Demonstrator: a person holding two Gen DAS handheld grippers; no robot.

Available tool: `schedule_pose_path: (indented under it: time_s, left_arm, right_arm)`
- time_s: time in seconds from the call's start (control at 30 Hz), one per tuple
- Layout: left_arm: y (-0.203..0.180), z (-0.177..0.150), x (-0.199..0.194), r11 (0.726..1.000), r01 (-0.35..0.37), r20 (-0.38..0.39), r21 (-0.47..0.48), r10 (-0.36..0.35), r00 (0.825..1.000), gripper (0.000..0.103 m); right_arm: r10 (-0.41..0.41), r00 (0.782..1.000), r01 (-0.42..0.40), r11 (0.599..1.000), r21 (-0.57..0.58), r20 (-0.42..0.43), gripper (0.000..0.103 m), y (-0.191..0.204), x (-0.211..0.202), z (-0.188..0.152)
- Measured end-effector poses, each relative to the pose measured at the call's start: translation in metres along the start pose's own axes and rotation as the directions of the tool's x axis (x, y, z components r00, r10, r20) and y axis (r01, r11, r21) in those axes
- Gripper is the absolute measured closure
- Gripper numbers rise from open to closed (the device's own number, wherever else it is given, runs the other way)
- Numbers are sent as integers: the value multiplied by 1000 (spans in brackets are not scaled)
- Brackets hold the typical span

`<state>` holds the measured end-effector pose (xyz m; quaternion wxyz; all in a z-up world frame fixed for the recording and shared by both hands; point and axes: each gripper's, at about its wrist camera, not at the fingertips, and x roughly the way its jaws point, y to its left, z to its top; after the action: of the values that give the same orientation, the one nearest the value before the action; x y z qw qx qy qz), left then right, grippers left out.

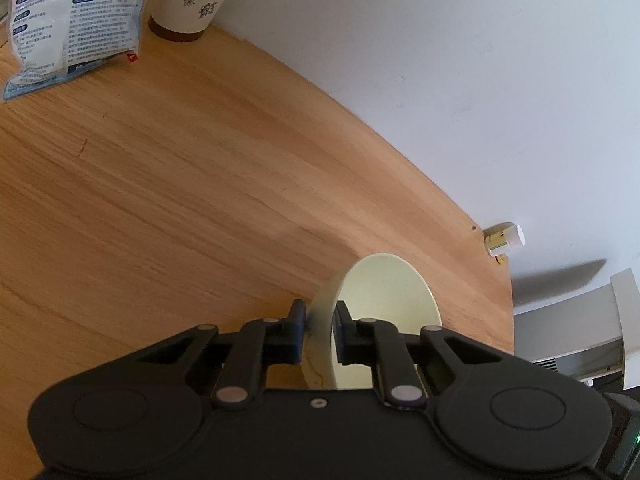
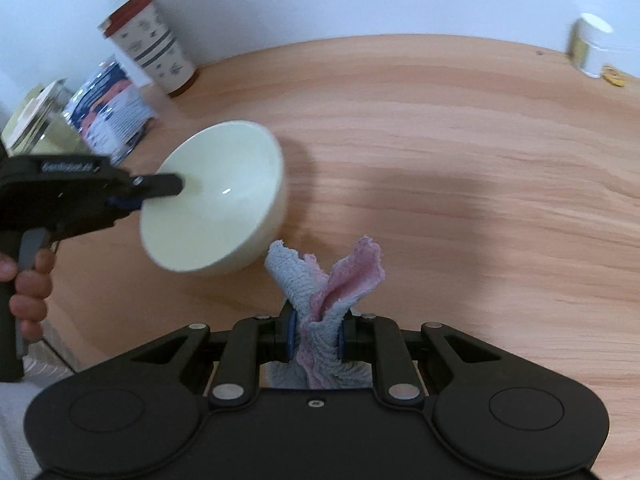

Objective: Clean bowl
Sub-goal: 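Lower the pale green bowl onto the table with the left gripper while the right gripper pulls the towel away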

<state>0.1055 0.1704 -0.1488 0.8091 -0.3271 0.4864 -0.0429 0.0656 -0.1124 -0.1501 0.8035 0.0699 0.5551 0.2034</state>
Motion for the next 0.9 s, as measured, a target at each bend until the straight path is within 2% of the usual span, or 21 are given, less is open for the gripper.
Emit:
schedule_pose_path:
  time_s: [0.4,0.5,0.57,0.63,0.7,0.8,0.9]
  left_arm:
    - [-7,1,3,998,-18,-14,52,19,1000,91]
    - [-10,3,4,996,-21,-25,81,23,999,90]
    - [-13,4,6,993,-26,-41,113,31,999,86]
    - [-16,5,9,988,-36,-55,148,45,997,78]
    - [-19,6,11,981,-46,-67,189,60,996,67]
    - [-28,8,15,960,-46,-86,276,72,994,59]
    - [-32,9,18,942,-46,-102,331,85,991,56]
  right_arm:
    - [-52,998,50,998,43,35,83,-17,3,8]
    - [-63,997,62,998,26,43,79,-15,5,8]
    - [-80,996,80,997,-12,41,72,-13,5,8]
    - [-115,992,119,990,-75,55,52,-8,2,7]
    - [-151,986,160,972,-169,65,46,-3,-2,5]
    - [-168,982,187,930,-317,84,28,6,-14,1]
    - [-156,986,167,863,-477,64,18,17,-27,-4]
